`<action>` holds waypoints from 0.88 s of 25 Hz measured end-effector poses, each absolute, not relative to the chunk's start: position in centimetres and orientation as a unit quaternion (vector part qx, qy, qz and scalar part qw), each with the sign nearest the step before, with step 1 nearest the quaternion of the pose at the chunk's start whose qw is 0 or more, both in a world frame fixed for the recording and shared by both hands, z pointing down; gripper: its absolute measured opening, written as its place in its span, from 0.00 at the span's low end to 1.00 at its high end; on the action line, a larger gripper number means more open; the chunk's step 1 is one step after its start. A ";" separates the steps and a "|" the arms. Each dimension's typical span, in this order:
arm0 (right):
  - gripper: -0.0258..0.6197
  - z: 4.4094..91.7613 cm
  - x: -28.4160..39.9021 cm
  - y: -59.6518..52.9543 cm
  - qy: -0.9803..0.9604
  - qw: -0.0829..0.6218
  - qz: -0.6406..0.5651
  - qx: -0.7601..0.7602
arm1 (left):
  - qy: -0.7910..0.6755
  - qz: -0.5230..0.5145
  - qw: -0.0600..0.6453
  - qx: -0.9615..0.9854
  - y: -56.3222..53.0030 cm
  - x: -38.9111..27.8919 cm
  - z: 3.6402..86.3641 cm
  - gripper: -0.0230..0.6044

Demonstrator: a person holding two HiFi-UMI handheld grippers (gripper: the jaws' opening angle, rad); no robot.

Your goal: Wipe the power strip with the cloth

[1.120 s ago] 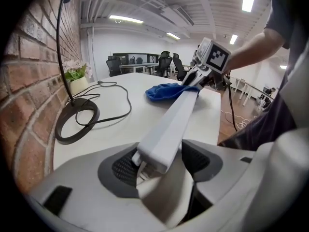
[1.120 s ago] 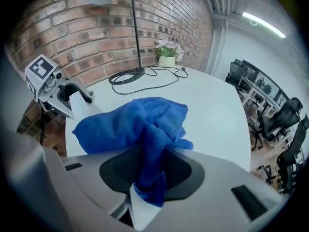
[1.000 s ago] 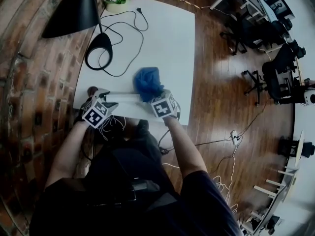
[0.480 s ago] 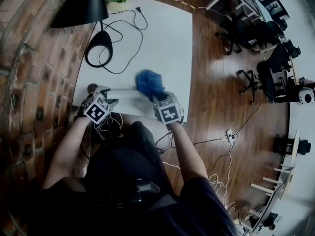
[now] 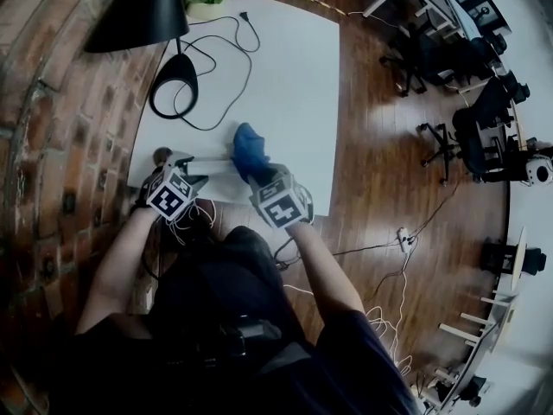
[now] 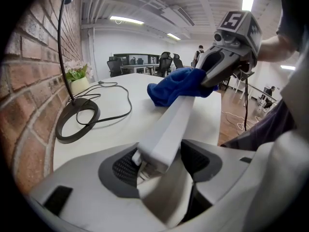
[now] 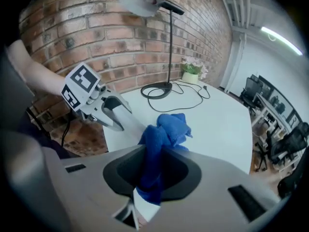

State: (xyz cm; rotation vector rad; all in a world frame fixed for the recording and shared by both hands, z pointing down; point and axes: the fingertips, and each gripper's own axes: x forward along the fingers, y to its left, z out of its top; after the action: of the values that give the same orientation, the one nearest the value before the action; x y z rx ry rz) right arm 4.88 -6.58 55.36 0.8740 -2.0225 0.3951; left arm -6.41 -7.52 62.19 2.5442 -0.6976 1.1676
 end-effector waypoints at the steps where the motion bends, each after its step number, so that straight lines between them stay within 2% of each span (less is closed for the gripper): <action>1: 0.14 55.6 4.5 -6.6 -0.812 0.445 0.149 0.347 | -0.240 0.401 0.129 0.875 -7.5 -6.4 62.2 0.47; 7: 0.14 55.7 5.1 -7.5 -0.809 0.418 0.195 0.364 | -0.241 0.400 0.130 0.874 -7.6 -6.6 62.3 0.46; 13: 0.14 55.7 5.7 -9.1 -0.795 0.435 0.140 0.400 | -0.241 0.399 0.131 0.875 -7.8 -6.7 62.2 0.45; 22: 0.14 56.3 5.3 -9.1 -0.778 0.468 0.176 0.380 | -0.237 0.398 0.128 0.877 -7.5 -6.7 62.2 0.44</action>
State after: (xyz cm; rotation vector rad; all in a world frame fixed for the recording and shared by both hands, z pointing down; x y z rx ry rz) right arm 5.32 -9.15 56.30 0.9313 -1.9079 0.4328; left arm -6.75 -7.51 62.16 2.5507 -0.6899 1.1585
